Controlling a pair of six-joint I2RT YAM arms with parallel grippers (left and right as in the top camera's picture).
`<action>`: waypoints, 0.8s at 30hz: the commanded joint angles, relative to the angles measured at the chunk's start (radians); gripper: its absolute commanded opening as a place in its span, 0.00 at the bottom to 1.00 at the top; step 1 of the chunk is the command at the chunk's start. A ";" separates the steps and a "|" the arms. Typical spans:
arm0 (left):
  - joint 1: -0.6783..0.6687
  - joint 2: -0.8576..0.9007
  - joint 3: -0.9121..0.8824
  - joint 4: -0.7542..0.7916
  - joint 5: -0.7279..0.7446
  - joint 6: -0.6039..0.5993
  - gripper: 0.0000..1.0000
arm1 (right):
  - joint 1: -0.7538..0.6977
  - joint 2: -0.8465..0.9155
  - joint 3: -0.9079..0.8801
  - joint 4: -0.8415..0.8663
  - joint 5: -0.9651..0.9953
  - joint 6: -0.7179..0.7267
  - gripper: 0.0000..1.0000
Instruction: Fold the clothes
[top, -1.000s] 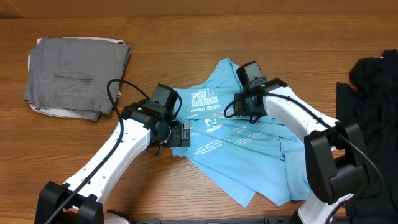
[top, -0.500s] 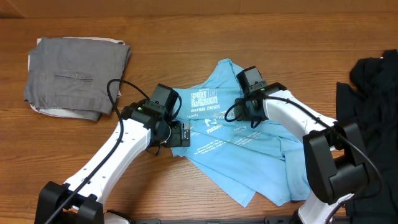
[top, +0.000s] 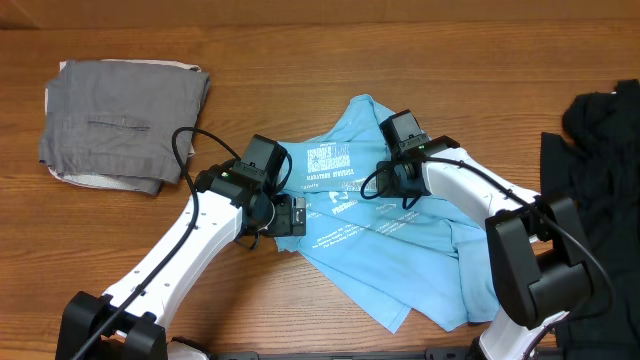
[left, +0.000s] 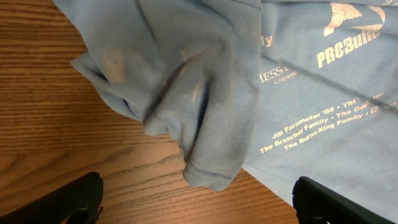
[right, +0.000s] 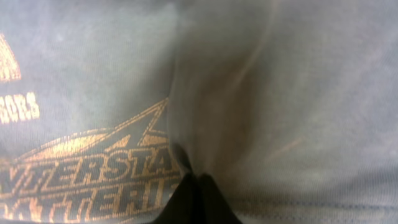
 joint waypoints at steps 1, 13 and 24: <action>-0.001 0.006 -0.006 0.001 -0.007 -0.006 1.00 | 0.006 -0.003 -0.007 0.005 -0.004 0.002 0.04; 0.000 0.006 -0.006 0.001 -0.007 -0.006 1.00 | -0.024 -0.005 0.246 -0.154 0.024 0.001 0.04; 0.000 0.006 -0.006 0.001 -0.007 -0.006 1.00 | -0.039 -0.003 0.352 -0.193 0.270 -0.003 0.04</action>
